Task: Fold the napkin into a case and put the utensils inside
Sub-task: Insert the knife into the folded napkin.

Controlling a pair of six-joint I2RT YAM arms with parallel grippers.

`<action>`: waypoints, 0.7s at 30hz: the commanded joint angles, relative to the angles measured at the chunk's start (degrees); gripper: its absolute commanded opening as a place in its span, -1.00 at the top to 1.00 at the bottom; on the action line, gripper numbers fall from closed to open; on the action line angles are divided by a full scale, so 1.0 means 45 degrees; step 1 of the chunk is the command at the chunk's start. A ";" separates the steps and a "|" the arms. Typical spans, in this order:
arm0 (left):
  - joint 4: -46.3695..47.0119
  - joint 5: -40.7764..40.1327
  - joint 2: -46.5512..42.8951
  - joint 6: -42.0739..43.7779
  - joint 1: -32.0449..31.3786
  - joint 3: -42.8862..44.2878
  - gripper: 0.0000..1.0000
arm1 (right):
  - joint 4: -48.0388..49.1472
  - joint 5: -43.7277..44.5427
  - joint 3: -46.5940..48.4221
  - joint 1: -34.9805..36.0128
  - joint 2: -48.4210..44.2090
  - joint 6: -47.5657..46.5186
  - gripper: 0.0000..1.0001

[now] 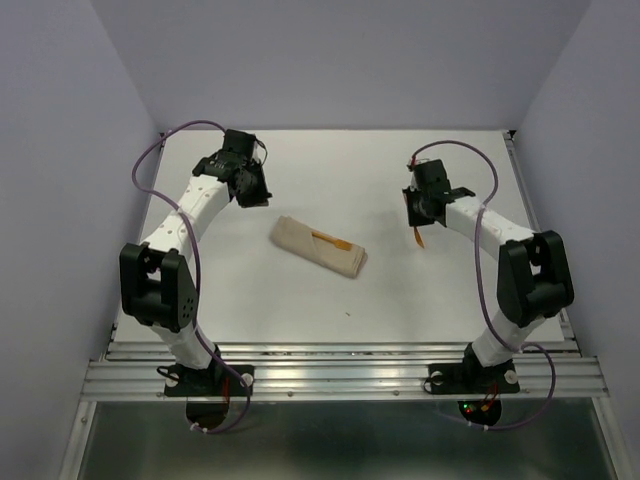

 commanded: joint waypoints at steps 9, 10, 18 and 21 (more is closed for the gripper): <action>0.1108 0.0911 0.0271 -0.0018 0.1137 -0.1236 0.92 | 0.0053 -0.2459 -0.2055 0.2820 -0.3576 -0.4222 0.99; 0.1263 0.0950 0.0232 -0.0018 0.1233 -0.1314 0.92 | 0.0169 -0.2381 -0.2114 0.3054 -0.3635 -0.4592 0.99; 0.1440 0.1261 0.0914 0.0060 0.1430 -0.1647 0.92 | -0.0669 -0.1345 -0.1412 0.5202 -0.2934 -0.5707 0.99; 0.1596 0.1379 0.1012 0.0021 0.1430 -0.1783 0.92 | -0.0708 -0.1345 -0.1217 0.5575 -0.2660 -0.6001 0.99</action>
